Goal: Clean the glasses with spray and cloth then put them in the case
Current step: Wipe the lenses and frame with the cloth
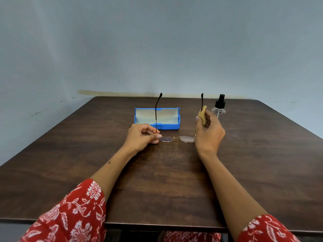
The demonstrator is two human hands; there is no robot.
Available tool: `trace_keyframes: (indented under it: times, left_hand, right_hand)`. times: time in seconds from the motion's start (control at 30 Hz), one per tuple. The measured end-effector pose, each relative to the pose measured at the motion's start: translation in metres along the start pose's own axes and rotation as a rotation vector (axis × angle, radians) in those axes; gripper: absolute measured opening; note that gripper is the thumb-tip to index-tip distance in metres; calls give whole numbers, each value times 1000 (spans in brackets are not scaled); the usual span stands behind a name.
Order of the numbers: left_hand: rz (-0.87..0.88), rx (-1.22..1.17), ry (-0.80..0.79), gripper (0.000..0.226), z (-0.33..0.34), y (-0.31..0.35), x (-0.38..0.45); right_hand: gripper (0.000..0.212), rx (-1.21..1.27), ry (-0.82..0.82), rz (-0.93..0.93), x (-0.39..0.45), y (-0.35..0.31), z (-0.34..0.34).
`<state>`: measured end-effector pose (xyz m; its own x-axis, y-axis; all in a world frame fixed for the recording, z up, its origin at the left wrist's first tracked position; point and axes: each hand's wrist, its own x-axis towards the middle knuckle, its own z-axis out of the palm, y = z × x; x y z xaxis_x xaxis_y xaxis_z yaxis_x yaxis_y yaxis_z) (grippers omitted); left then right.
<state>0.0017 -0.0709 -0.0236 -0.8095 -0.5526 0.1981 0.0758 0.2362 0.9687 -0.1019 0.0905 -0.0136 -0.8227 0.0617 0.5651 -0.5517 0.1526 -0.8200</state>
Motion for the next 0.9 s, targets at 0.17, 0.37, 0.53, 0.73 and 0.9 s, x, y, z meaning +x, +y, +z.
trace_keyframes:
  times: [0.17,0.37,0.53,0.73,0.9]
  left_hand:
    - [1,-16,-2,12,0,0,-1]
    - [-5,3,-5,14,1,1,-1]
    - [-9,7,-18,17,1,1,0]
    - [-5,-4,-6,14,0,0,0]
    - [-4,7,-14,13,-1,0,0]
  right_hand:
    - [21,-50,-47,47,-2,5,1]
    - [23,-129,-72,131,-4,7,0]
    - [22,14,-9,84,5,-1,-2]
    - [24,-86,-146,164,0,7,-4]
    - [23,-87,-120,168,7,0,-6]
